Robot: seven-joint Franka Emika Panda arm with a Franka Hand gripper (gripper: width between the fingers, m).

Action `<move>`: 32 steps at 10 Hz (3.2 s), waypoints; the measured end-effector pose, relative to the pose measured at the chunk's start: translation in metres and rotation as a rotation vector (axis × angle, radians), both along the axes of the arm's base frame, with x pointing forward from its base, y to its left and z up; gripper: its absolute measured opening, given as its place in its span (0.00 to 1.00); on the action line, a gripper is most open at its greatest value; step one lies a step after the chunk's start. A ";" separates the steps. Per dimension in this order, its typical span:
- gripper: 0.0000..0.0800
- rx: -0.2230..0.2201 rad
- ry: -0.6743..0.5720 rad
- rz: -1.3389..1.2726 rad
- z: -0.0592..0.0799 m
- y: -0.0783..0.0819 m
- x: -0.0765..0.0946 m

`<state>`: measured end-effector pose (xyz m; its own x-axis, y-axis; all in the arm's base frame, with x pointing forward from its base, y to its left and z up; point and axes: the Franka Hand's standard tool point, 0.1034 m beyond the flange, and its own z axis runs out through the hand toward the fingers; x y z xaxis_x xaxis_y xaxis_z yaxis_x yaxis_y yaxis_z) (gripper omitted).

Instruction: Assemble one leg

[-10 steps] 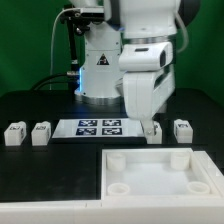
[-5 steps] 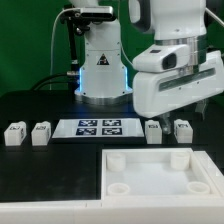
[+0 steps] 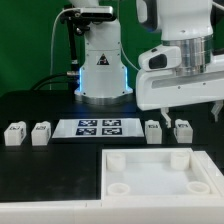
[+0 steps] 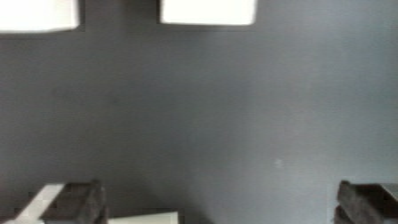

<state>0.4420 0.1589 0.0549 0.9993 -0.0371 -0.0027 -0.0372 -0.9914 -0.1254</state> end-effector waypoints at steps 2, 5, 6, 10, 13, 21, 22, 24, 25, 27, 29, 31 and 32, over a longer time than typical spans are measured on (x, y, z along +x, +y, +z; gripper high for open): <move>0.81 -0.005 0.045 0.056 -0.001 -0.004 0.000; 0.81 -0.023 0.309 0.082 0.000 -0.004 -0.012; 0.81 -0.032 0.439 0.082 0.001 -0.002 -0.019; 0.81 -0.027 0.815 0.116 -0.008 -0.001 -0.022; 0.81 -0.026 0.813 0.114 -0.012 0.001 -0.021; 0.81 -0.045 0.811 0.102 -0.043 0.005 -0.056; 0.67 -0.045 0.811 0.102 -0.043 0.005 -0.056; 0.50 -0.045 0.811 0.102 -0.043 0.005 -0.056; 0.36 -0.045 0.811 0.102 -0.043 0.005 -0.056; 0.36 -0.045 0.811 0.102 -0.043 0.005 -0.056; 0.36 -0.045 0.811 0.102 -0.043 0.005 -0.056; 0.36 -0.037 0.811 0.122 -0.039 0.002 -0.053; 0.36 -0.015 0.794 0.158 -0.021 -0.006 -0.036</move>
Offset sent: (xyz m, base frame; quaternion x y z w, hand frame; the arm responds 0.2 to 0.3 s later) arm 0.0000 0.0000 0.0000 0.0000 -0.2667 0.0000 0.9638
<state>0.4057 0.1528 0.0334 0.6928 0.0983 -0.7144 0.0308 -0.9938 -0.1069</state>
